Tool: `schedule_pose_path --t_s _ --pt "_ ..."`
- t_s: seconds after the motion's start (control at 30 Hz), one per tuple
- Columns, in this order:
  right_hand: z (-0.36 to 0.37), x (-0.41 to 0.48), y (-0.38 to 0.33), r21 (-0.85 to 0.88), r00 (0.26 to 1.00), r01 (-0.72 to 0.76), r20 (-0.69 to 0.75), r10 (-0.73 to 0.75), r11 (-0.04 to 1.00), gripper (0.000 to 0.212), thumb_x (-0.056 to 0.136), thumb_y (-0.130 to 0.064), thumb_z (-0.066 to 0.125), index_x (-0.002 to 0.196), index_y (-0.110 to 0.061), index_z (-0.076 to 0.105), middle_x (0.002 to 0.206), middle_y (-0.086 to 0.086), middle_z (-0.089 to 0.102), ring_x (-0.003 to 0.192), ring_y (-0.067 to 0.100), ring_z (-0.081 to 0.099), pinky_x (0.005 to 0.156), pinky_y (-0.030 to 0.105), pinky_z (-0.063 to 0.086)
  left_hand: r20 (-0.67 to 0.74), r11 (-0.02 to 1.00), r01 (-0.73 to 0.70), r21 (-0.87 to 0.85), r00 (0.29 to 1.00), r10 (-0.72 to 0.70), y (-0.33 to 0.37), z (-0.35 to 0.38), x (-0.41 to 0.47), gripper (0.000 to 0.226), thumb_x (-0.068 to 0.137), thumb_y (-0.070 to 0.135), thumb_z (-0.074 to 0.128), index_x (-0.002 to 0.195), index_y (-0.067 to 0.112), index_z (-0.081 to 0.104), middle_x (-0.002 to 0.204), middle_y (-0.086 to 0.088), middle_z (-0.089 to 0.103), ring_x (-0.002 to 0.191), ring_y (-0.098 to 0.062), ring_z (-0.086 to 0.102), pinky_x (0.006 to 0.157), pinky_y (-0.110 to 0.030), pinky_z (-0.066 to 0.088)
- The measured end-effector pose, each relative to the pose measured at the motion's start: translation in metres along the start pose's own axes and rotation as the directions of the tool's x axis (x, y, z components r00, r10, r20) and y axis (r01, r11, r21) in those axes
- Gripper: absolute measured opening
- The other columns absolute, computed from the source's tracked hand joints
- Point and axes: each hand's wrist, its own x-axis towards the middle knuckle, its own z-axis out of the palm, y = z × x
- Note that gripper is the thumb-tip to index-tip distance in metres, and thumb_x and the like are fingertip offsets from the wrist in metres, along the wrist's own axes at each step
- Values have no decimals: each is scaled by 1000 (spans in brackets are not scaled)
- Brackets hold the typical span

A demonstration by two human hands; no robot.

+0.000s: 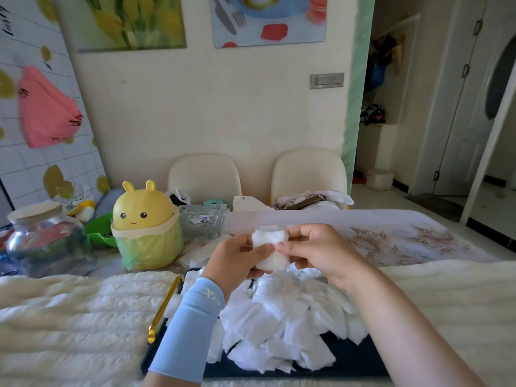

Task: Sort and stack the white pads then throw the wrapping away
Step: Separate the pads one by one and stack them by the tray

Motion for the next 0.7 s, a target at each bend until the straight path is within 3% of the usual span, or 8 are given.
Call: schedule_pose_path --t_s 0.1,0.27,0.43,0.5,0.57,0.63,0.7 --pt "2 3 6 -6 999 -25 -47 24 1000 14 83 -5 80 93 -9 71 73 0 70 59 10 64 56 23 51 10 1000 -6 26 1000 6 -4 -1 0 7 89 13 71 96 12 70 86 -8 76 74 -25 73 81 -41 61" --pt "11 10 14 -60 998 33 -53 -36 998 14 86 -5 76 99 -9 73 78 4 68 58 12 58 55 26 49 -90 989 -77 122 992 89 -10 -8 7 12 81 21 79 81 10 76 85 -19 74 80 -30 71 80 -44 61" --pt "19 9 12 -203 988 124 -61 -139 971 11 87 -7 75 93 -16 74 80 -1 70 54 7 58 55 19 46 -100 999 -43 22 994 45 -10 -12 6 1 84 8 75 83 9 75 73 -6 75 66 -20 72 60 -25 59" --pt "19 7 10 -415 969 169 -95 -227 894 12 85 -17 79 91 -25 72 85 -11 72 60 -1 63 62 16 46 -150 999 -34 -4 988 33 -13 -17 7 6 85 7 75 79 9 74 71 -5 74 66 -20 72 59 -25 59" --pt "19 -1 4 -627 956 201 -43 -292 752 10 81 -27 81 82 -31 72 77 -20 69 67 -10 60 63 14 40 -221 999 -34 -30 975 27 -16 -24 8 6 85 7 75 79 8 73 75 -8 74 70 -23 73 64 -29 61" --pt "24 -12 -6 -739 966 234 105 -234 632 9 78 -36 81 84 -33 75 78 -23 68 70 -10 58 64 15 41 -274 998 -39 -51 961 23 -19 -29 8 6 85 8 75 80 7 73 80 -13 74 76 -28 74 71 -36 62" --pt "36 -20 -10 -864 972 236 209 -108 444 28 73 -46 81 99 -35 76 94 -19 69 85 -2 61 77 24 51 -296 998 -28 -63 955 8 -20 -31 7 6 85 9 74 80 7 73 82 -14 74 78 -29 74 72 -36 62"
